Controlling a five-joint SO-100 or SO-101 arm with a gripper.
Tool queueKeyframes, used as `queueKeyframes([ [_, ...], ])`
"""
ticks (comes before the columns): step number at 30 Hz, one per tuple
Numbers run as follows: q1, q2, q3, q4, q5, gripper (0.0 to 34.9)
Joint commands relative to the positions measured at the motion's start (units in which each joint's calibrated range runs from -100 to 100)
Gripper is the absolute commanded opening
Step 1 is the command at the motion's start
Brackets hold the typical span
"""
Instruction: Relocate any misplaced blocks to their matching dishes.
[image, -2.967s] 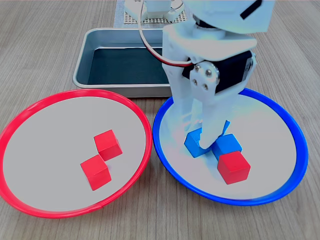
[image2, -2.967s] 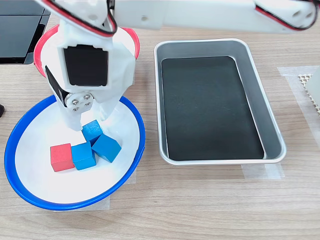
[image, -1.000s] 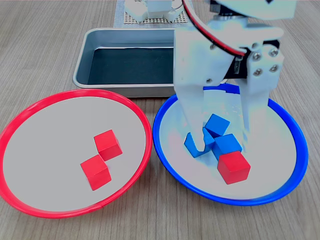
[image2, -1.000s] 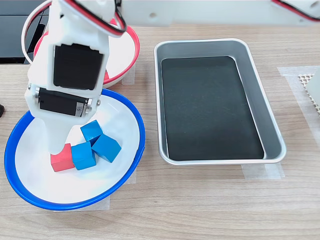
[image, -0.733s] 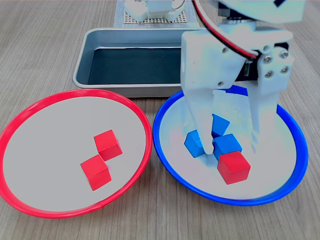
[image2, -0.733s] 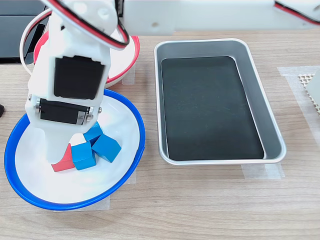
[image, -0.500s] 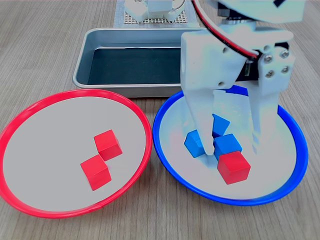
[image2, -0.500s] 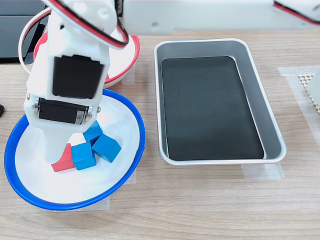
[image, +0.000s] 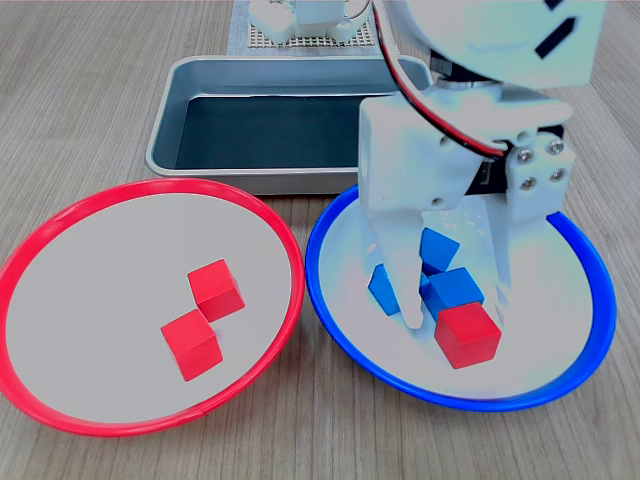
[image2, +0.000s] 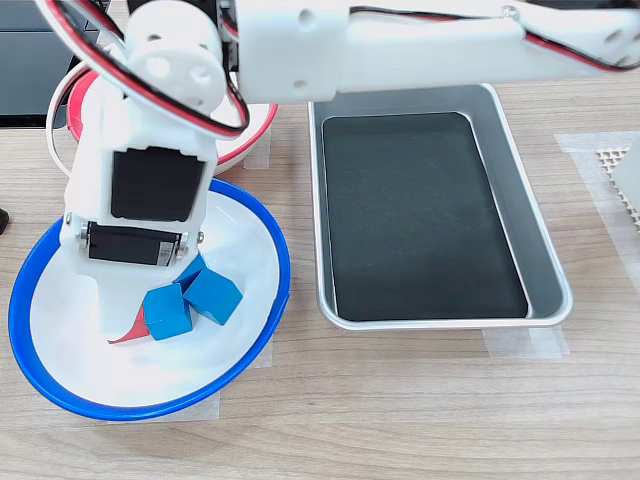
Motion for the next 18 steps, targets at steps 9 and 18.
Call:
queueKeyframes([
  [9, -0.62, 0.66, -3.32, -0.76, 0.39, 17.9],
  [18, -1.28, 2.54, -5.23, -1.0, 0.54, 17.6],
])
